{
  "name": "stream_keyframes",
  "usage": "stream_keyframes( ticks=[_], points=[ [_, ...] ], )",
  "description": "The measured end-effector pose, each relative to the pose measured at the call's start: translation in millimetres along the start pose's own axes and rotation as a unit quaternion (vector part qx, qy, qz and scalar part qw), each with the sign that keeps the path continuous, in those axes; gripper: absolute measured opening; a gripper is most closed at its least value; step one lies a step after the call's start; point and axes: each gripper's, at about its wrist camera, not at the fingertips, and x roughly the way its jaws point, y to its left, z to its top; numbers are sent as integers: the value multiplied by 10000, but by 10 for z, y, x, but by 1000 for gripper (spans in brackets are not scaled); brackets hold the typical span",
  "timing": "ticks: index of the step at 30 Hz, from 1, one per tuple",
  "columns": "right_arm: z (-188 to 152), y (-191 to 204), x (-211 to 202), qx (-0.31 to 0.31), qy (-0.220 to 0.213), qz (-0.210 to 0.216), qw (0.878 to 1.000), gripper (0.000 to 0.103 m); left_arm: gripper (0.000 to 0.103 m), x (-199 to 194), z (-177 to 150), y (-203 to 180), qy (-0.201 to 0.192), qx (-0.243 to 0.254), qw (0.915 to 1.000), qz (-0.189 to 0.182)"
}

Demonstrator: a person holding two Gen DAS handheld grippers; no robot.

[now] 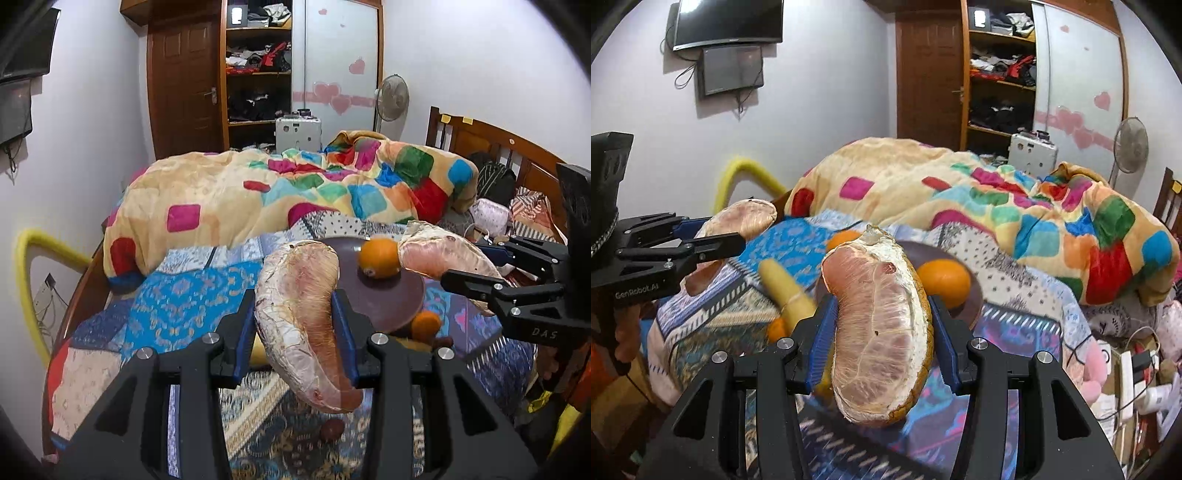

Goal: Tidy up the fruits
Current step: 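Lift the left gripper's pomelo segment toward the plate while the right gripper carries its segment there, then lower both pomelo segments onto the plate and open both grippers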

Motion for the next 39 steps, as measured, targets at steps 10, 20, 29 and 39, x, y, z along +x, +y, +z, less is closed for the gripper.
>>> stream_keyframes(
  ticks=[10, 20, 29, 39],
  points=[
    [109, -191, 315, 240, -23, -42, 9997, 46, 40, 308, 235, 23, -43, -117, 9998, -139],
    [203, -292, 609, 201, 202, -85, 9996, 46, 40, 687, 390, -68, 115, -36, 9998, -161],
    [204, -237, 776, 20, 410, -68, 9991, 46, 40, 1009, 402, -198, 468, 166, 9986, -207],
    [138, -226, 792, -66, 494, -115, 9987, 46, 40, 1228, 407, -247, 717, 156, 9969, -285]
  ],
)
